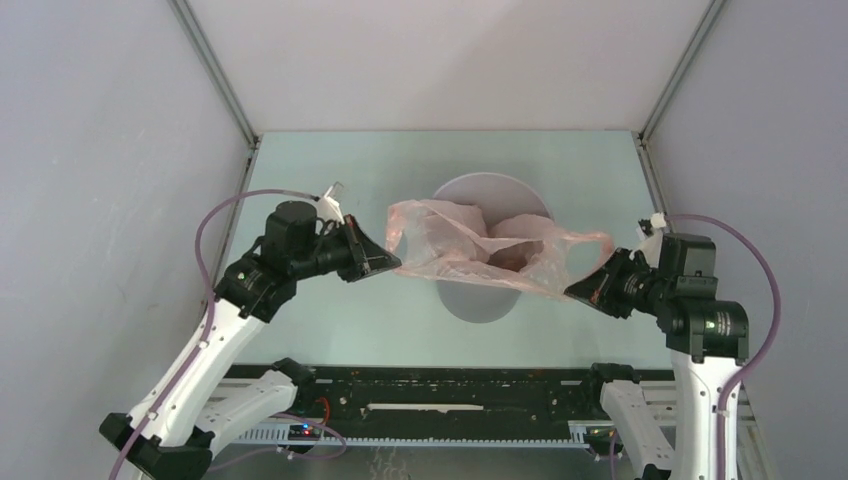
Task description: Put the trash bags into the trash bin
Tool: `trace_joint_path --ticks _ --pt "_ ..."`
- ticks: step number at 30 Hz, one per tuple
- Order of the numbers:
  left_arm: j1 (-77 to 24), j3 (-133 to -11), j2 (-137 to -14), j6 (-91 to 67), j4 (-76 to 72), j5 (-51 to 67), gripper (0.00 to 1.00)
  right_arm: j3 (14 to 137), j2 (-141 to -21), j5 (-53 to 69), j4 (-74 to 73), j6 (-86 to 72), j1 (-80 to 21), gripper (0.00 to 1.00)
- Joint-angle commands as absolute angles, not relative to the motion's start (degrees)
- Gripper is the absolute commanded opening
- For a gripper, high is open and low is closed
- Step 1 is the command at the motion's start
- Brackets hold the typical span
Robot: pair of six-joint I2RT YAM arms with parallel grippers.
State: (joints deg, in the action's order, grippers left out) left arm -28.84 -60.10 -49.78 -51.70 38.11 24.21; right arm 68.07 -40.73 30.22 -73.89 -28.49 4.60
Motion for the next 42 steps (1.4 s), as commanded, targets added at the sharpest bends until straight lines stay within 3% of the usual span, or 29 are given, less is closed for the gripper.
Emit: trace_joint_path --ticks 1,4,10,16,19,24,33,38,42 --pt "-28.6 -56.7 -50.7 -50.5 36.2 23.5 0.00 62.9 -41.0 23.3 -69.8 -25.4 4.2 0.00" --pt "-28.6 -55.1 -52.5 -48.7 37.5 20.5 0.00 59.7 -41.6 18.5 -65.1 -26.1 2.8 0.00" --pt "-28.4 -60.0 -58.9 -47.3 32.9 18.2 0.07 61.1 -45.9 20.1 -58.8 -26.5 1.8 0.14" --pt "-27.9 -60.0 -63.1 -49.4 27.6 21.9 0.44 63.1 -47.7 18.7 -59.4 -21.2 1.1 0.45" --pt "-27.9 -61.4 -61.8 -46.5 30.1 20.8 0.57 64.3 -46.5 16.6 -64.1 -19.2 0.7 0.55" --pt "-27.9 -62.4 -55.7 -41.2 36.8 20.7 0.69 64.9 -40.5 15.9 -70.8 -19.2 0.2 0.67" --pt "-27.9 -66.4 -44.8 -33.9 47.0 19.8 0.93 75.7 -35.0 18.4 -80.7 -16.0 -2.2 0.78" --pt "-27.9 -74.9 -42.6 -29.6 50.8 12.4 1.00 87.0 -37.1 15.8 -83.6 -11.3 -2.8 0.83" --pt "-27.9 -80.1 -47.9 -27.0 47.1 15.6 1.00 92.0 -39.9 14.8 -76.2 -3.0 -5.4 0.83"
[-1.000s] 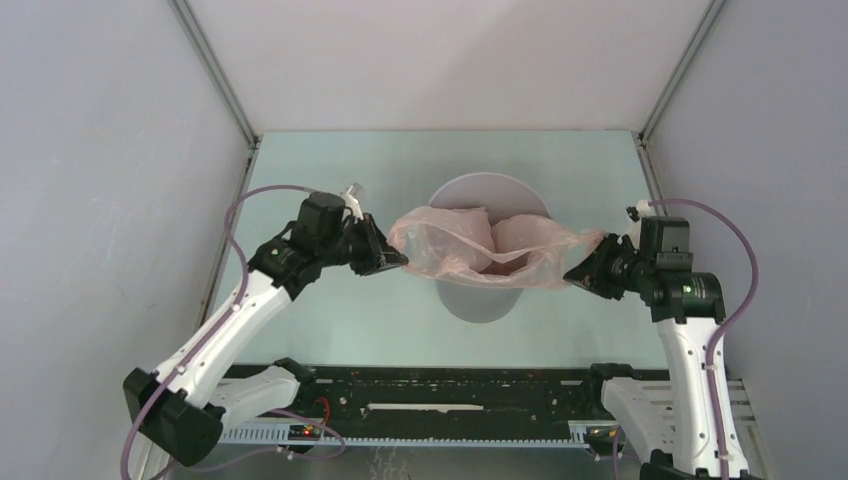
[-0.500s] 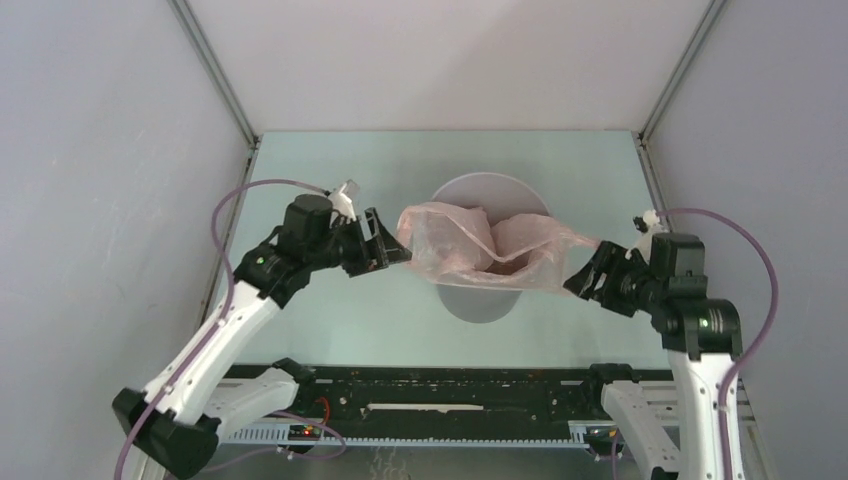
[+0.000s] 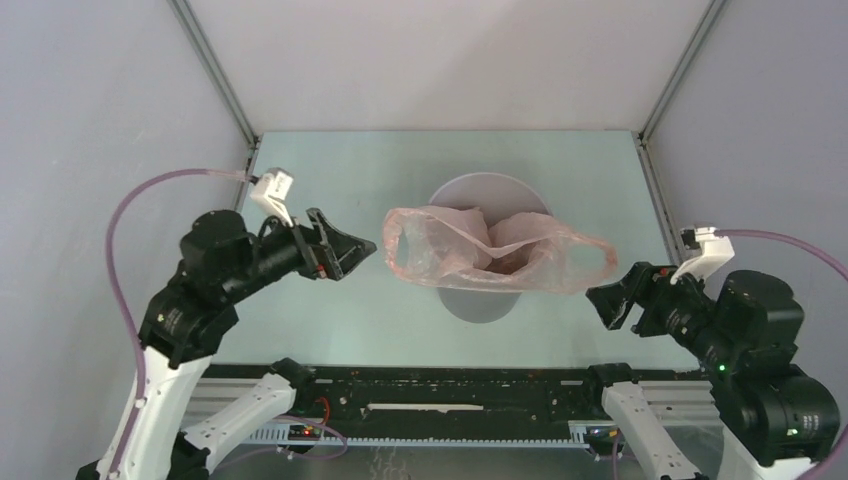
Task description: Put the trash bags into the trash bin
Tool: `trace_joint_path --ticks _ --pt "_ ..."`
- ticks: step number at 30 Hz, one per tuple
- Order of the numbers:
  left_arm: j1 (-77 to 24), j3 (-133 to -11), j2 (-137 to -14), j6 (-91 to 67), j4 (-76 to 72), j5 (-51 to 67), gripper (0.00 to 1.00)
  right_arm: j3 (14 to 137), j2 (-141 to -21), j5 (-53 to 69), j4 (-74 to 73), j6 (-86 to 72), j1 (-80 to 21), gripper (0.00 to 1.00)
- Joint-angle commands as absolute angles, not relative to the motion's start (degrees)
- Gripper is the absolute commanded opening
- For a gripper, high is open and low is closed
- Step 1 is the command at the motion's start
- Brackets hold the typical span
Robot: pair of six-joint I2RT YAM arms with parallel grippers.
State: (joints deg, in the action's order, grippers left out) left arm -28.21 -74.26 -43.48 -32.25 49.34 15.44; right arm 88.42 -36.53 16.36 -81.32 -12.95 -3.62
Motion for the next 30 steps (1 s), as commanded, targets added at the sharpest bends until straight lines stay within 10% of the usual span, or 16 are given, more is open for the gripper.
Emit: trace_joint_path --ticks 1,14,23,30 --pt "-27.9 -81.2 -49.8 -25.8 46.8 16.6 0.99 92.3 -40.2 16.2 -73.5 0.3 -5.5 0.83" --pt "-32.4 -91.0 -66.7 -9.8 50.7 17.1 1.00 86.3 -44.1 25.2 -60.2 32.3 -11.5 0.77" --pt "-32.8 -91.3 -69.4 -11.9 50.1 10.8 0.66 82.5 -47.6 21.9 -53.9 33.4 -14.6 0.56" --pt "-32.8 -88.5 -68.6 -15.5 47.3 13.1 0.65 81.3 -49.1 18.2 -54.7 33.6 -18.3 0.58"
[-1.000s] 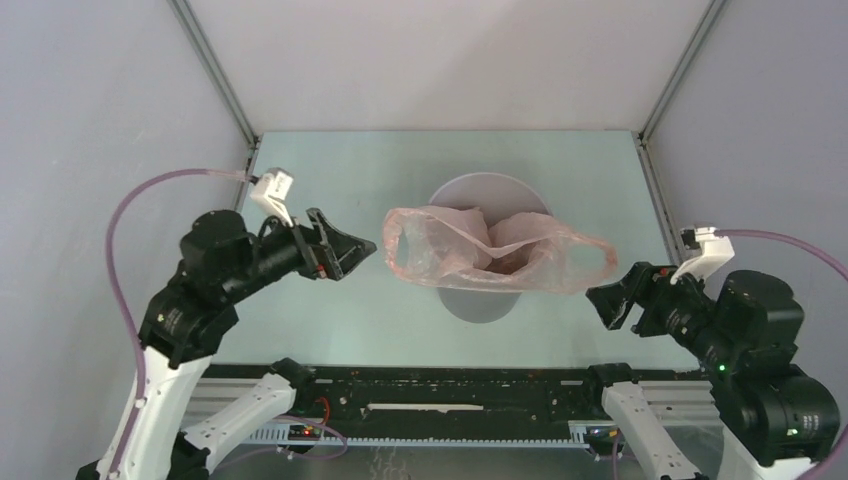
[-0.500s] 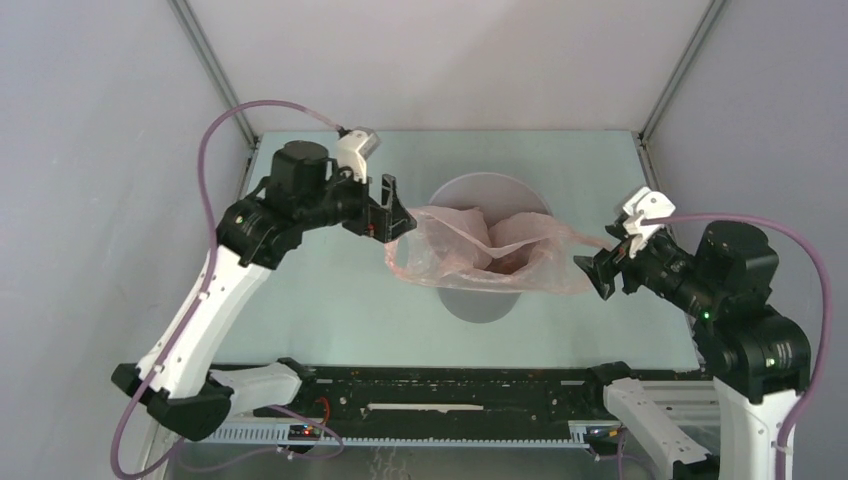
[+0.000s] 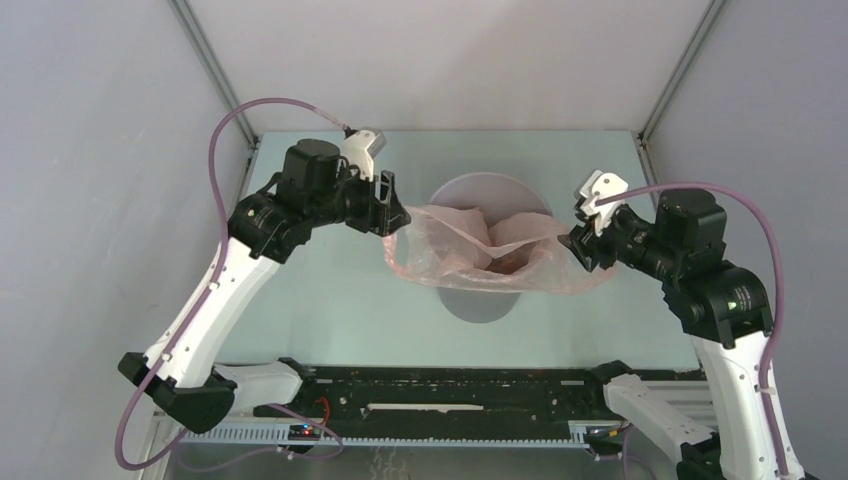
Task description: Put the trash bags into the trash bin
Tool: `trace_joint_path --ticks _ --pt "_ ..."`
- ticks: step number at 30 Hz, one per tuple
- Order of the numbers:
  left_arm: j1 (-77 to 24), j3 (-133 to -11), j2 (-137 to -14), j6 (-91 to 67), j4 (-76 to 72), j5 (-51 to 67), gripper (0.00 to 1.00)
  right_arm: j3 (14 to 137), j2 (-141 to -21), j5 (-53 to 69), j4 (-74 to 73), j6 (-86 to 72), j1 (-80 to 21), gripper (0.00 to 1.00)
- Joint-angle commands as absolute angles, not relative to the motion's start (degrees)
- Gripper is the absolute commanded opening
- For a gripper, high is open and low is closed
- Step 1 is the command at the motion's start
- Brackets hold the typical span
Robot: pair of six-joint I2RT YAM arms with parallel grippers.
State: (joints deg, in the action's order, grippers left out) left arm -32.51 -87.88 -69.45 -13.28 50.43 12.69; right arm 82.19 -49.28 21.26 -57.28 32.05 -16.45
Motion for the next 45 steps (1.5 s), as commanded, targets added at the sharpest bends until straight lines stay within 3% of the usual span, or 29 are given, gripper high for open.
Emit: trace_joint_path --ticks 1,3,13,22,36,45 --pt "-32.8 -87.8 -68.3 -15.8 46.8 13.2 0.64 80.8 -49.1 17.1 -54.0 33.5 -18.6 0.58" --pt "-32.7 -86.3 -67.7 -16.3 45.9 13.2 0.62 80.1 -49.1 16.7 -53.2 33.3 -19.0 0.55" --pt "-32.6 -86.0 -69.5 -20.6 45.1 8.0 0.25 76.5 -51.3 11.5 -45.0 24.0 -19.6 0.01" --pt "-30.7 -83.7 -75.8 -25.9 41.0 7.4 0.07 75.4 -60.7 4.5 -36.2 7.8 -15.6 0.00" --pt "-24.7 -82.8 -83.7 -31.8 36.3 15.9 0.05 78.2 -71.6 11.1 -29.6 -4.4 -9.9 0.00" --pt "-23.6 -83.9 -89.7 -32.5 34.5 21.9 0.10 79.3 -78.9 16.7 -25.4 -11.5 -6.7 0.00"
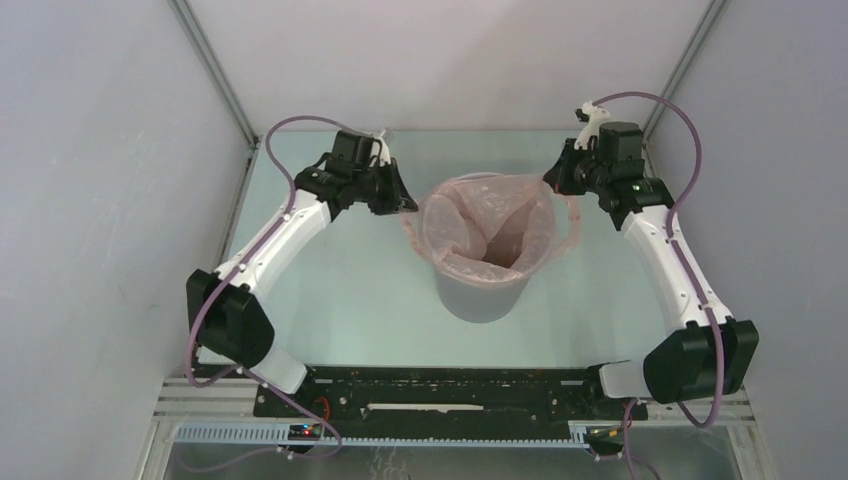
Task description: Put the trash bags into the trash bin
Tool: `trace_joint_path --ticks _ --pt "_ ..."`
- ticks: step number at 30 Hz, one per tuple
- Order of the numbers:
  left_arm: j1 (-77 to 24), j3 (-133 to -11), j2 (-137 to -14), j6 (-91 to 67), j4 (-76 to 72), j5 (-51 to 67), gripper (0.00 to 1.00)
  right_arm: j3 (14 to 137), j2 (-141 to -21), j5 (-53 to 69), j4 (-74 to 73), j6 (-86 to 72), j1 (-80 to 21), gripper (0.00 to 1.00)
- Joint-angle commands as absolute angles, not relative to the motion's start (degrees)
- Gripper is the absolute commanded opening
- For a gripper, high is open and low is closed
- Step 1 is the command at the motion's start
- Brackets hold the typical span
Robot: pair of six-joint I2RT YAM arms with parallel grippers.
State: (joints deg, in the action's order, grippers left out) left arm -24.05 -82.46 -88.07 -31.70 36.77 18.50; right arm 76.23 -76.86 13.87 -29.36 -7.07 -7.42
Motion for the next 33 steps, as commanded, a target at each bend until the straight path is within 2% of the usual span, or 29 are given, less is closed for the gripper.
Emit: trace_joint_path --ticks 1,7,15,17,19,22,25,29,31,33 --pt "-23.4 -83.9 -90.3 -32.3 34.6 21.9 0.10 79.4 -79.6 16.8 -25.7 -11.7 -6.6 0.00" --pt "-23.0 -80.0 -92.2 -31.5 35.9 23.2 0.08 76.9 -82.9 16.4 -30.9 -12.9 -6.5 0.00" --pt "-23.1 -71.9 -90.1 -33.3 32.0 26.0 0.09 71.9 -80.2 15.8 -32.9 -14.4 -7.8 0.00" --pt "-23.0 -70.3 -89.5 -33.3 31.5 24.2 0.09 70.4 -79.7 14.4 -32.7 -14.5 -7.7 0.07" --pt "-23.0 -69.2 -87.9 -34.2 32.8 24.6 0.09 70.0 -78.5 13.9 -35.0 -14.8 -7.3 0.23" --pt "-23.0 -64.7 -84.5 -33.3 30.2 23.4 0.28 66.7 -74.9 11.1 -33.8 -15.2 -6.4 0.51" --pt "-21.8 -63.3 -83.4 -34.8 31.3 26.6 0.39 68.3 -71.9 13.5 -37.8 -17.6 -3.9 0.66" --pt "-21.7 -61.8 -78.4 -37.0 30.8 27.4 0.66 71.3 -68.0 12.1 -44.9 -19.5 -2.6 0.76" --pt "-21.7 -61.8 -76.1 -38.0 31.1 27.4 0.75 71.3 -65.2 12.4 -47.6 -21.1 -2.6 0.79" --pt "-21.6 -61.8 -74.5 -39.1 31.5 27.3 0.79 71.1 -63.2 12.9 -50.1 -22.0 -2.5 0.80"
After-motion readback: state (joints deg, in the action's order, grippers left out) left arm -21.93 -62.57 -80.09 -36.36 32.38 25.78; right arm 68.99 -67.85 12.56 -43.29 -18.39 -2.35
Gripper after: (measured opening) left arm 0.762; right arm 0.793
